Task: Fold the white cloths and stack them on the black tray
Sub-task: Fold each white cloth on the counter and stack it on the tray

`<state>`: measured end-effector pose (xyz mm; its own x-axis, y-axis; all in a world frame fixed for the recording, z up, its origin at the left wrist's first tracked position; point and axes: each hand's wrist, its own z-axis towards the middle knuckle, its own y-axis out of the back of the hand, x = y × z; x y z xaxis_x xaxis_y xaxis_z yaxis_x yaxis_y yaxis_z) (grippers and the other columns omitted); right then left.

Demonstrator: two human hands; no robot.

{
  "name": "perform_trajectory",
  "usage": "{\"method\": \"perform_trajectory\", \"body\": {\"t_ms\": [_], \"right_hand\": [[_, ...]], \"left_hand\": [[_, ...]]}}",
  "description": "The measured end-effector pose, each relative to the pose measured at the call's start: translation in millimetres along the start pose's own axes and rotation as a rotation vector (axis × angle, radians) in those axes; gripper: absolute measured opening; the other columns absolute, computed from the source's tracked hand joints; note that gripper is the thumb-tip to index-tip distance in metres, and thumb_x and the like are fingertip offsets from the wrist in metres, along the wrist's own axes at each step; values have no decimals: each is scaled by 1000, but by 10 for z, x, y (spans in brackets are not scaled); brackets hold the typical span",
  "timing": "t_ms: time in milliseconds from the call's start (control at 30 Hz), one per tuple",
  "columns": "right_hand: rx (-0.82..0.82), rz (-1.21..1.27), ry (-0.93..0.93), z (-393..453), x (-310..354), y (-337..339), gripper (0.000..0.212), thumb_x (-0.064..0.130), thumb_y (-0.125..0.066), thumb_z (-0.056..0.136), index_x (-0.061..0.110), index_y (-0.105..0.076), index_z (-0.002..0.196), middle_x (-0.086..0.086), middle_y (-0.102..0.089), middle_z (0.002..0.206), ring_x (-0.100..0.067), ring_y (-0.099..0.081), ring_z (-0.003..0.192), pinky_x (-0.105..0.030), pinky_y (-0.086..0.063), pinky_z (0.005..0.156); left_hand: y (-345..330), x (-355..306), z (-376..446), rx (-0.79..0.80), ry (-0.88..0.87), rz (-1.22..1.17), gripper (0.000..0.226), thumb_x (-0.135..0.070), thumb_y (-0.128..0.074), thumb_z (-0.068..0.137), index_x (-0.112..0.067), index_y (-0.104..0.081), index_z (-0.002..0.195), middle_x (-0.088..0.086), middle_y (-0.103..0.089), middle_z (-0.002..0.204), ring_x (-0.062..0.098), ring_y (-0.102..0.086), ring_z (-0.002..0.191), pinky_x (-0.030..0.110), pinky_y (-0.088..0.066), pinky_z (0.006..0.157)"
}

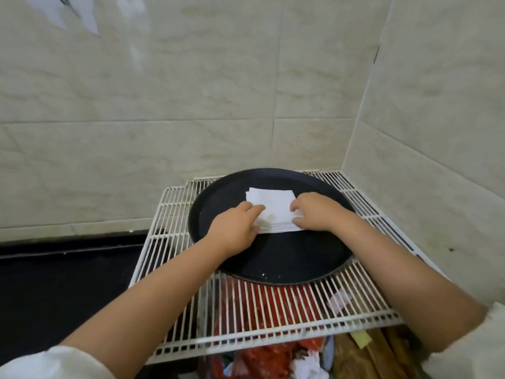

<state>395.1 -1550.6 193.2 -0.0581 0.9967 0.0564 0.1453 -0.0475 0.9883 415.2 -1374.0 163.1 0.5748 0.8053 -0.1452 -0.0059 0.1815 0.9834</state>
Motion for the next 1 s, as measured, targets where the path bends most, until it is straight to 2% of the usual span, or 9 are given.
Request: {"method": "perform_trajectory", "body": {"t_ms": [100, 233, 333, 433, 567, 633, 733, 1000], "right_hand": [[-52, -52, 45, 57, 336, 213, 37, 23, -47, 92, 10, -51, 127, -11, -49, 134, -26, -47, 122, -36, -41, 95], [-91, -78, 205, 106, 1132, 374, 33, 23, -48, 92, 7, -56, 119, -15, -56, 125, -31, -53, 112, -36, -45, 89], [-138, -61, 364, 137, 2029, 319, 38, 24, -48, 92, 9, -51, 127, -16, -53, 132, -32, -52, 118, -36, -43, 94], [-192, 18, 540, 19, 3290, 156, 43, 25, -48, 91, 11, -45, 132, -17, -47, 137, -32, -46, 125, -37, -39, 100], [-247, 110, 634, -41, 4381, -50, 49, 27, -50, 91, 11, -38, 136, -17, -43, 138, -33, -40, 128, -41, -39, 105], [-206, 142, 723, -263, 5366, -250, 50, 28, -50, 91, 10, -37, 136, -17, -43, 138, -33, -40, 128, -44, -39, 105], [-200, 190, 829, -559, 6440, -472, 51, 30, -49, 91, 11, -36, 137, -14, -43, 139, -32, -39, 128, -44, -38, 105], [-94, 171, 968, -625, 8400, -884, 51, 30, -47, 92, 14, -34, 138, -10, -40, 141, -28, -39, 129, -42, -37, 102]], "left_hand": [[166, 276, -169, -66, 157, -3, 43, -24, -40, 97, -16, -37, 139, 7, -43, 140, 26, -50, 120, 36, -44, 94], [470, 875, -706, -46, 359, 46, 39, -21, -40, 96, -8, -42, 133, 14, -46, 136, 34, -50, 119, 40, -43, 94], [635, 1418, -1402, -93, 507, 113, 39, -22, -41, 95, -8, -43, 132, 15, -49, 132, 36, -51, 118, 41, -44, 92], [801, 2096, -2385, -125, 684, 165, 37, -23, -43, 95, -7, -47, 127, 15, -52, 129, 36, -50, 117, 41, -44, 90], [927, 2585, -3254, -173, 774, 204, 39, -25, -45, 93, -8, -47, 129, 11, -49, 134, 32, -42, 126, 41, -41, 96], [1027, 3023, -4127, -151, 912, 241, 41, -27, -45, 93, -9, -46, 130, 10, -47, 136, 31, -39, 128, 41, -40, 98], [1084, 3555, -5128, -172, 1053, 276, 41, -29, -44, 94, -9, -45, 130, 11, -46, 136, 32, -38, 128, 42, -39, 98], [1246, 4738, -6658, -129, 1290, 290, 41, -32, -42, 95, -12, -43, 130, 9, -45, 136, 29, -37, 129, 40, -36, 101]]}}
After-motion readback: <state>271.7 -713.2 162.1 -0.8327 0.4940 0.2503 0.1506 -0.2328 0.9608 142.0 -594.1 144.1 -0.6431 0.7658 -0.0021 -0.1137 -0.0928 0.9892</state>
